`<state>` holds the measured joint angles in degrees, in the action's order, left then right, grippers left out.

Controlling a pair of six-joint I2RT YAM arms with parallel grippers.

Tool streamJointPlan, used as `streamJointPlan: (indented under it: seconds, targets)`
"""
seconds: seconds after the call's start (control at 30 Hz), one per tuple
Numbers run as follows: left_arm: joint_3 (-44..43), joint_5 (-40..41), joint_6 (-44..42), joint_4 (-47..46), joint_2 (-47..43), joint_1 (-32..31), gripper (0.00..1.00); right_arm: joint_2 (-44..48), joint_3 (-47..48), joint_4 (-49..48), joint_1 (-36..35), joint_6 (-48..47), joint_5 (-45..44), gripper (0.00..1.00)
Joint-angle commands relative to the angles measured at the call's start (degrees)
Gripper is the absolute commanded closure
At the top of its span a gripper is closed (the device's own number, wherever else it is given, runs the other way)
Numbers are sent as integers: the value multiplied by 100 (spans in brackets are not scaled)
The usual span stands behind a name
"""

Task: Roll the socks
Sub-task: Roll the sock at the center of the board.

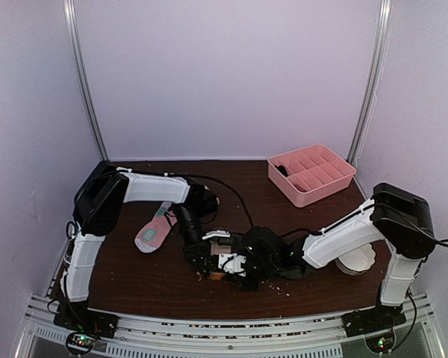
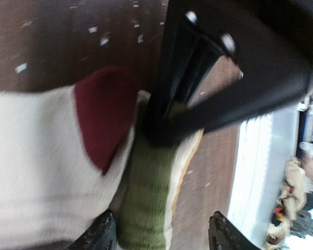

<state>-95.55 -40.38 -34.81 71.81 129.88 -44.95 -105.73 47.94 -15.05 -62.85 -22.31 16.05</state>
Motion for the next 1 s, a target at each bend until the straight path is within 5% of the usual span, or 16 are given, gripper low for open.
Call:
streamJointPlan:
  seconds: [0.0,0.23,0.73,0.97]
  targets:
    - [919,532,-78,-1638,-767,240,37,-314,41,480,266,871,994,100]
    - [1927,375,-143,-2803,-1768,346,37,-507,50,746,476,1820,1751,100]
    - [2183,-501,-368,-2646,-1875,371,46,-1471,740,1347,1085,4263,2805,100]
    - [2284,-228,-429,-2735,-1733,348,46,-1666,655,1042,1216,4876,2933,100]
